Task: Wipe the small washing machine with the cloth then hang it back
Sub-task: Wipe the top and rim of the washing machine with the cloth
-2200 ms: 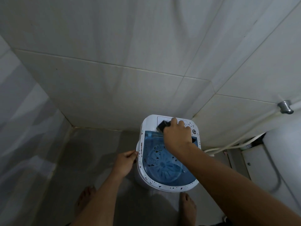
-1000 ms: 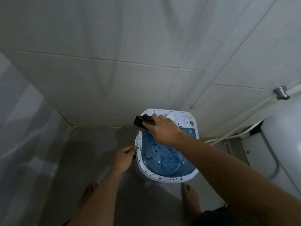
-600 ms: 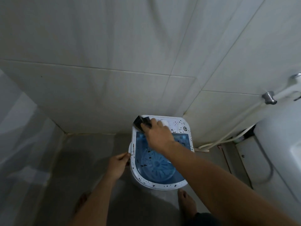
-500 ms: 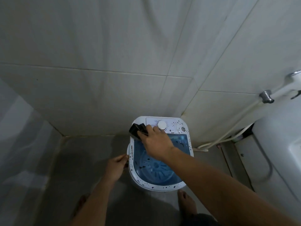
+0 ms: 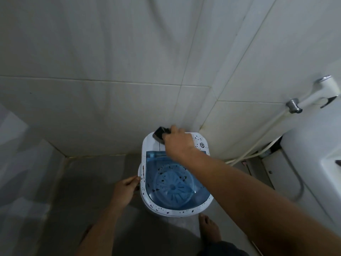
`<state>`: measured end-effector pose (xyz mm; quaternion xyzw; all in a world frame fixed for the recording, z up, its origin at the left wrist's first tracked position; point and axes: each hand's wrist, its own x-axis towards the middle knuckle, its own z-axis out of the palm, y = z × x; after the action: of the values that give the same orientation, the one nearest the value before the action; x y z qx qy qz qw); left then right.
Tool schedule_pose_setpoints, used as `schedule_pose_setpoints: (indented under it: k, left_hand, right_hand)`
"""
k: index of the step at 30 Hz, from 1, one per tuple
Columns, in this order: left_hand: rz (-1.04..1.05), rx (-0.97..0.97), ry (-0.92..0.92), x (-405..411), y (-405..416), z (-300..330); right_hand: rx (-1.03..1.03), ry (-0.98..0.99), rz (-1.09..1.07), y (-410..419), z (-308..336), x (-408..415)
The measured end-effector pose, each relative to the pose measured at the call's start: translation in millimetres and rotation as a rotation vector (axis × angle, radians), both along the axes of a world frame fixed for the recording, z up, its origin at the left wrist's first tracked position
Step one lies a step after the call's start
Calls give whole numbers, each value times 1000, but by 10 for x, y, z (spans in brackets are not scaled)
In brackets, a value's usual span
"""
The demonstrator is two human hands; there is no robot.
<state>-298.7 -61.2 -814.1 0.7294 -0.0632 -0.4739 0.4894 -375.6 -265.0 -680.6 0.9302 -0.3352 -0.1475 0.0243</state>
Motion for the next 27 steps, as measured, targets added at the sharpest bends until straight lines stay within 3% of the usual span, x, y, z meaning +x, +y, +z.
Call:
schedule_pose_setpoints:
  k: [3, 9, 14, 19, 24, 27]
  left_hand:
    - [31, -10, 15, -9, -10, -36]
    - [31, -18, 34, -3, -31, -22]
    - [20, -14, 31, -27, -32, 28]
    - [29, -7, 25, -30, -25, 78]
    - [31, 4, 19, -41, -14, 86]
    - [12, 7, 18, -27, -16, 87]
  right_hand:
    - [21, -85, -63, -406, 112, 52]
    - [197, -78, -110, -751, -120, -374]
    - [117, -246, -233, -580, -283, -853]
    - [55, -254, -59, -327, -432, -1276]
    - [54, -437, -355, -452, -360, -1333]
    - [34, -432, -214, -343, -426, -1269]
